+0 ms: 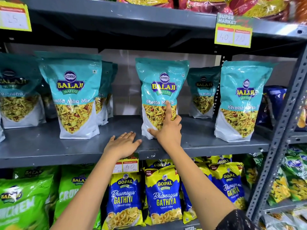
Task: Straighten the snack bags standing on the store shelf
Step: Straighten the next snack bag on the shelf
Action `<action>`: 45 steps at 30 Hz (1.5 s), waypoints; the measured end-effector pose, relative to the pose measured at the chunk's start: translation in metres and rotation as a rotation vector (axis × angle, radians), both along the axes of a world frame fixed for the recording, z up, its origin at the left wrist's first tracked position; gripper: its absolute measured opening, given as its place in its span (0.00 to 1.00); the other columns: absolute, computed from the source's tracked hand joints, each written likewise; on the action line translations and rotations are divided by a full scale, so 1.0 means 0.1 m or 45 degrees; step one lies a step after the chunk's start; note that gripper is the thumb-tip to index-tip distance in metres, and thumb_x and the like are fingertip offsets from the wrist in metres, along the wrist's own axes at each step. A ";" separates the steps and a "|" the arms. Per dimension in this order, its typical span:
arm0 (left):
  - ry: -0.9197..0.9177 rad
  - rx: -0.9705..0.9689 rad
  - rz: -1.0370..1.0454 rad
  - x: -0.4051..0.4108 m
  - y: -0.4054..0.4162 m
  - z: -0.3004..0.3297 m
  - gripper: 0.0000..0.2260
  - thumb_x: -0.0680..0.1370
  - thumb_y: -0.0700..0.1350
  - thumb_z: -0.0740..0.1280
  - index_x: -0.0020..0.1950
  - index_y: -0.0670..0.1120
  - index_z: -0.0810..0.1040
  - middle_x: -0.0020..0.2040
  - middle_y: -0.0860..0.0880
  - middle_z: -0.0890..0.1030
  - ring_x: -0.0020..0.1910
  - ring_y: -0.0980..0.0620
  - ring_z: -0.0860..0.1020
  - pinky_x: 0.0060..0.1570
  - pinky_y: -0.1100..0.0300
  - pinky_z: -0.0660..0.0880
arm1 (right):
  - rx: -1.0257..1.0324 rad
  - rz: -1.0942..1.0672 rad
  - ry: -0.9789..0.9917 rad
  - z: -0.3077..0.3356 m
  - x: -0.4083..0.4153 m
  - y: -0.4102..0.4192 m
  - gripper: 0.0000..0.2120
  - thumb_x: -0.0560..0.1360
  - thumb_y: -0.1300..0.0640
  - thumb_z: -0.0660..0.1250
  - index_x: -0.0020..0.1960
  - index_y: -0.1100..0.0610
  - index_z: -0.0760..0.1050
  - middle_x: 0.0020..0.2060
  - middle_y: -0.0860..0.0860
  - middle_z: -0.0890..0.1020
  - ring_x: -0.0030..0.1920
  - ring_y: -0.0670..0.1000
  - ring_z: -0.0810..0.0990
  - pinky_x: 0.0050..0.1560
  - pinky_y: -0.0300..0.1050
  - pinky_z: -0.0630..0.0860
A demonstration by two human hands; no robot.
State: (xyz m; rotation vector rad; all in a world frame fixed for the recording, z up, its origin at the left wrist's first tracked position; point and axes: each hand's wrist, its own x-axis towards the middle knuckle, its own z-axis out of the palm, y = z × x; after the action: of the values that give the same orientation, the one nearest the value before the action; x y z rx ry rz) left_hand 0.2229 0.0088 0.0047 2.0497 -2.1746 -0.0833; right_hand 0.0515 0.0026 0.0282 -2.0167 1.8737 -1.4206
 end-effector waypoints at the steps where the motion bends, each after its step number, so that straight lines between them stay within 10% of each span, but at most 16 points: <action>1: -0.001 -0.001 0.002 0.00 0.00 0.00 0.30 0.78 0.64 0.43 0.77 0.52 0.49 0.79 0.55 0.49 0.77 0.55 0.48 0.74 0.45 0.45 | -0.004 -0.008 0.008 -0.01 -0.01 0.04 0.58 0.66 0.45 0.78 0.76 0.36 0.35 0.64 0.62 0.63 0.59 0.66 0.70 0.50 0.59 0.75; 32: 0.034 -0.018 0.000 -0.02 0.04 0.02 0.30 0.78 0.64 0.45 0.77 0.53 0.52 0.79 0.54 0.51 0.77 0.54 0.50 0.73 0.44 0.47 | -0.062 -0.183 0.064 -0.07 -0.02 0.36 0.61 0.64 0.40 0.78 0.75 0.36 0.32 0.67 0.63 0.62 0.58 0.67 0.70 0.46 0.60 0.77; 45: -0.049 -0.006 0.005 0.50 0.55 0.09 0.22 0.82 0.52 0.46 0.77 0.52 0.53 0.79 0.54 0.51 0.77 0.55 0.51 0.74 0.45 0.50 | -0.276 0.169 0.102 -0.27 0.83 0.91 0.49 0.72 0.40 0.70 0.79 0.47 0.40 0.76 0.66 0.51 0.76 0.66 0.51 0.74 0.60 0.56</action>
State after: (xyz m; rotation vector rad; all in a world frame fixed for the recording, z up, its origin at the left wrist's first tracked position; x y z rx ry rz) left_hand 0.2733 0.0634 0.0139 2.0697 -2.1905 -0.0387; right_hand 0.1347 0.0936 0.0010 -2.2794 1.6397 -1.5898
